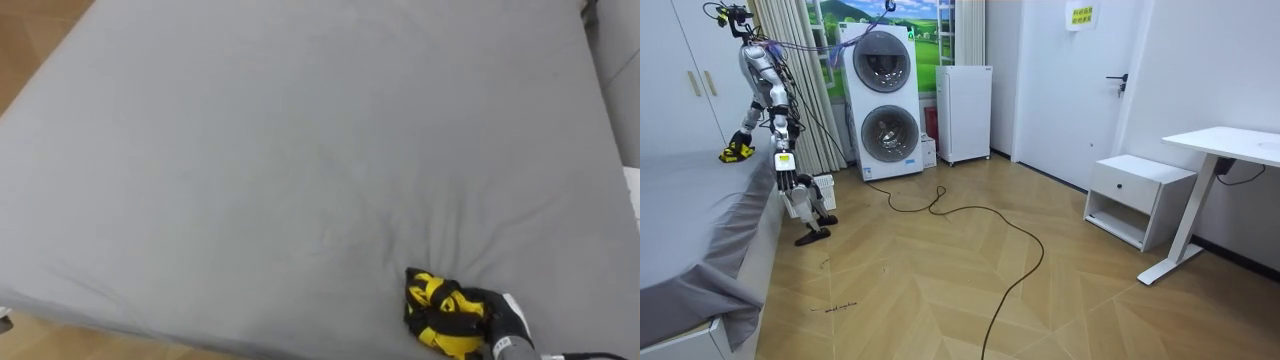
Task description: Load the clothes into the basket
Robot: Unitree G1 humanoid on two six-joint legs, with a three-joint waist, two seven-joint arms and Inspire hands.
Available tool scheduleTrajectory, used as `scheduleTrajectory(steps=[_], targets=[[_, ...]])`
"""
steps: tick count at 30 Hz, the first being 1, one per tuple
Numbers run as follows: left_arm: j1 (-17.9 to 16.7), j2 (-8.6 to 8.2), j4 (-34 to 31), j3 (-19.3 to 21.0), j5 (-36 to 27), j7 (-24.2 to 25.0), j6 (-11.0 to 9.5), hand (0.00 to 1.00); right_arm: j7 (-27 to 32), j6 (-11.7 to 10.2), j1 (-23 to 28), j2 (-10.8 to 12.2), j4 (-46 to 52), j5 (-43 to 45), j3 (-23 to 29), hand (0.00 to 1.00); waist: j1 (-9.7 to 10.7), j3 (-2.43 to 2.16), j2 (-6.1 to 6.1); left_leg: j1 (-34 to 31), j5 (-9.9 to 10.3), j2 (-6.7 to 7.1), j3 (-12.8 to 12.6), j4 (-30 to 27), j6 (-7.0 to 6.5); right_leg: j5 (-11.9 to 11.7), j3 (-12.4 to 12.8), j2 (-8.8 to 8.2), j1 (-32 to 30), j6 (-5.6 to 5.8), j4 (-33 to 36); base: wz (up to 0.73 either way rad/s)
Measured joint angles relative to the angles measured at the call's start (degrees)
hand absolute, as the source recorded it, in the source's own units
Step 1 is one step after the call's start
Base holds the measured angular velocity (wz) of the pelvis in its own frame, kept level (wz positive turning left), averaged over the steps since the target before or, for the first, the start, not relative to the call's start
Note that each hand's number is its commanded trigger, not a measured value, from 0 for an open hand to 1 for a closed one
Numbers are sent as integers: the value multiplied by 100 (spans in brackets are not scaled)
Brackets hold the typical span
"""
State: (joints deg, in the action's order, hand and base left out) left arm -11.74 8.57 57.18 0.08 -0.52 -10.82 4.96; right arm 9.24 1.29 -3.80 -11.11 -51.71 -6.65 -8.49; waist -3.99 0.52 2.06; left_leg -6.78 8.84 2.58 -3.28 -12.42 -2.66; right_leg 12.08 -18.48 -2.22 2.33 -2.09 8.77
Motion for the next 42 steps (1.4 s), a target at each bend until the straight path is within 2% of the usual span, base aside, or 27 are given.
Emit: scheduleTrajectory(steps=[2,4,5,8,9,11,12,15,18,22,25,26,29,33,38,40,42], targets=[[-43,1,-108,41,2,4,3,0,2,129,107,-24,492,0,122,100,77,-3,-4,94,-3,-6,-97,69,-5,3,110,-4,26,7,0,-28],[-123,0,-183,129,2,5,3,0,5,142,188,-42,924,-1,267,100,214,-11,12,224,-3,-6,-152,130,-5,9,151,-12,97,23,6,-24],[-90,-4,-210,206,6,6,-6,0,13,142,250,-44,1255,4,421,100,298,-18,28,311,-3,-16,-252,170,-6,17,213,-17,98,37,10,-32],[-59,-9,-200,381,21,15,-14,0,15,126,336,-48,1893,34,791,100,382,-31,52,539,5,-72,-543,301,-9,11,478,7,156,48,12,-49],[-62,-2,-197,487,22,19,-15,0,16,125,349,-49,1980,67,995,100,438,-50,70,608,22,-87,-610,318,-8,10,566,16,184,48,16,-41],[-30,0,-198,591,23,40,-24,0,89,125,400,-78,2068,-13,1285,100,536,-55,78,698,44,-94,-671,327,-8,10,667,23,242,48,23,-30],[-25,-11,-191,622,22,60,-8,0,157,125,471,-122,2135,-45,1420,100,537,-63,77,783,53,-111,-783,372,-5,10,780,31,252,49,34,-39],[-115,-43,-115,809,101,133,26,0,201,128,666,-156,2189,-49,1751,100,585,-63,87,935,81,-143,-934,421,6,10,1047,60,249,49,103,-49],[-190,-48,-107,898,151,131,71,0,268,131,761,-158,2249,-1,1982,100,702,-60,84,967,85,-151,-964,431,6,9,1161,74,218,49,133,-24],[-271,-51,-103,1112,280,182,115,0,241,128,870,-158,2320,-66,2258,100,770,-59,73,1058,109,-204,-1162,471,21,2,1372,127,168,36,195,-28],[-340,-52,-113,1131,286,192,199,0,259,133,1008,-157,2320,-214,2572,100,892,-49,42,1074,119,-222,-1258,471,24,2,1452,136,129,35,193,-18],[-358,-52,-113,1151,283,191,249,0,289,141,1084,-158,2320,-234,2645,100,929,-59,23,1061,122,-233,-1331,474,28,2,1534,149,84,35,197,-30],[-376,-52,-103,1155,283,188,456,0,415,228,1198,-157,2271,-355,2811,100,1053,-44,-40,1079,130,-251,-1479,474,32,-4,1707,178,49,37,191,-27],[-470,-33,-95,1156,285,177,625,0,492,256,1203,-141,1744,-442,2901,100,1226,-34,-85,1104,158,-298,-1625,474,61,-46,1923,243,1,28,200,-22],[-461,-33,-93,1065,275,183,769,0,490,257,1185,-142,1278,-485,3024,100,1352,-29,-216,865,158,-338,-1834,467,60,-92,2124,288,-335,27,237,-23],[-457,-28,-93,969,241,179,841,0,508,260,1188,-147,1162,-564,3034,100,1381,-9,-267,770,159,-354,-1907,464,60,-114,2190,304,-505,22,324,-34],[-394,-10,9,771,223,182,886,0,506,241,1042,-163,1044,-580,3030,100,1520,2,-413,475,166,-377,-2000,375,46,-157,2314,329,-868,29,457,-27]])
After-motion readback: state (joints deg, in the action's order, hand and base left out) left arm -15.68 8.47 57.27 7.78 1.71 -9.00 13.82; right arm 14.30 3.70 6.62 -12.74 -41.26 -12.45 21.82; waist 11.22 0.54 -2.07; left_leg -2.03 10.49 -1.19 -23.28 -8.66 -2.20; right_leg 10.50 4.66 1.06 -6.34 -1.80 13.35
